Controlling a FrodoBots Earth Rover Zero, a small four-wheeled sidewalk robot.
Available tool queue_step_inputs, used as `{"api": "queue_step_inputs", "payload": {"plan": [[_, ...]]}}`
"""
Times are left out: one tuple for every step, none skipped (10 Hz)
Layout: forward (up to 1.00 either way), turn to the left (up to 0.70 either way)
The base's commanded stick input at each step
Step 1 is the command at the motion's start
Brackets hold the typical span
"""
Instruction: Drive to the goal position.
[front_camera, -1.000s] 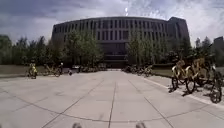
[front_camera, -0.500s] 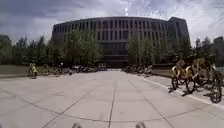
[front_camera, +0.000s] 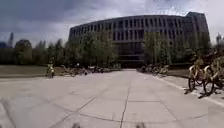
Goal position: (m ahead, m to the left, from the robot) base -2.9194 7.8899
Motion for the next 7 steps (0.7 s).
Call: {"api": "queue_step_inputs", "payload": {"plan": [[0.0,0.45],[0.0,0.45],[0.0,0.45],[0.0,0.45],[0.0,0.45],[0.0,0.45],[0.0,0.45]]}}
